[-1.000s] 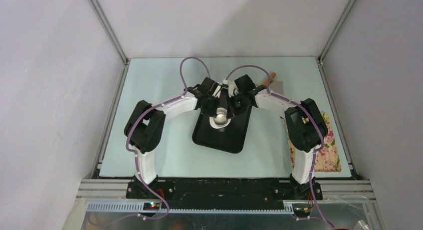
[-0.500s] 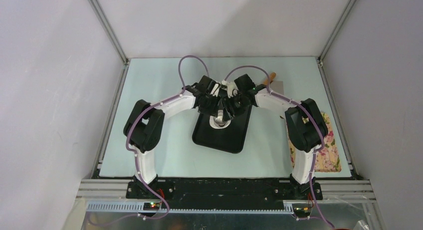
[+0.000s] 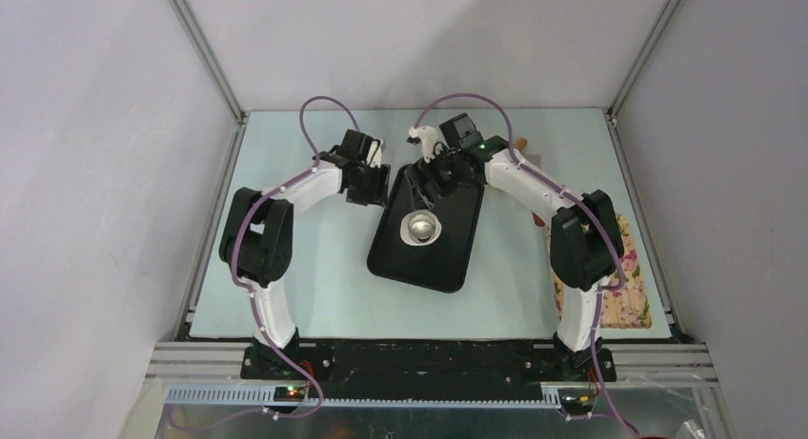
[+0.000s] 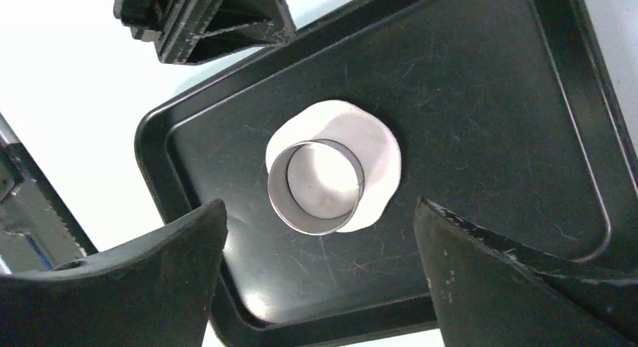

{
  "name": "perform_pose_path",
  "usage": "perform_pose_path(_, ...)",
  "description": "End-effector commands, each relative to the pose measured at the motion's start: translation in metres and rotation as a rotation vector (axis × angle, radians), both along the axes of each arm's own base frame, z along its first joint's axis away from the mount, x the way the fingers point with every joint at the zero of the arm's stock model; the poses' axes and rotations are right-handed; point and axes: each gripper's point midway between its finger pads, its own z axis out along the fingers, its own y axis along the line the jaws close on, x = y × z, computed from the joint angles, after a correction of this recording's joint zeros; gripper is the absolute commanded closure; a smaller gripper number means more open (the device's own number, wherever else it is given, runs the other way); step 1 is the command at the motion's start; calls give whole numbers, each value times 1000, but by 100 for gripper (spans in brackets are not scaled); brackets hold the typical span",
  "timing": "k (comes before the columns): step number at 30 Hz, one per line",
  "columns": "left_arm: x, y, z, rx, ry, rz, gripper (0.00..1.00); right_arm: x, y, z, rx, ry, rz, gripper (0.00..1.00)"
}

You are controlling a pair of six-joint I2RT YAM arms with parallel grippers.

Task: Roll out the dumpling wrappers from the dough

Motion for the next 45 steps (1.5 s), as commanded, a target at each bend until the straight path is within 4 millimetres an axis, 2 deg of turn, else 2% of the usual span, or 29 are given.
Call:
perform_pose_path(1,-9,7,-4,26,6,-28,39,-14,15,-20,-85,-56,120,1)
perform_pose_path(2,-10,8,-8,26,17,-27,39,-22,16,-26,-106,-66,143,1)
perform_pose_path(8,-14,8,-23,-30,88,-18,41,-38,27,-50,-192,-101,205,1)
perform_pose_path(12,-19,2,-30,-67,129,-29,44,-36,24,-66,-271,-96,198,1)
perform_pose_path(17,-22,-5,-40,-93,170,-33,47,-34,21,-75,-318,-106,200,1)
perform_pose_path(20,-23,-6,-45,-98,185,-33,48,-33,23,-69,-311,-122,204,1)
perform_pose_path(22,-24,-7,-47,-100,194,-33,49,-36,26,-58,-283,-133,216,1)
perform_pose_path(27,-23,-7,-52,-94,201,-34,51,-37,34,-17,-202,-186,231,1)
perform_pose_path(30,-24,-8,-56,-98,215,-37,51,-30,30,-13,-226,-216,211,1)
perform_pose_path(38,-25,-9,-62,-104,226,-37,52,-26,11,-64,-350,-154,183,1)
perform_pose_path(42,-25,-10,-63,-108,225,-36,52,-25,7,-79,-374,-125,176,1)
perform_pose_path(45,-26,-10,-62,-111,223,-35,52,-24,6,-82,-384,-122,175,1)
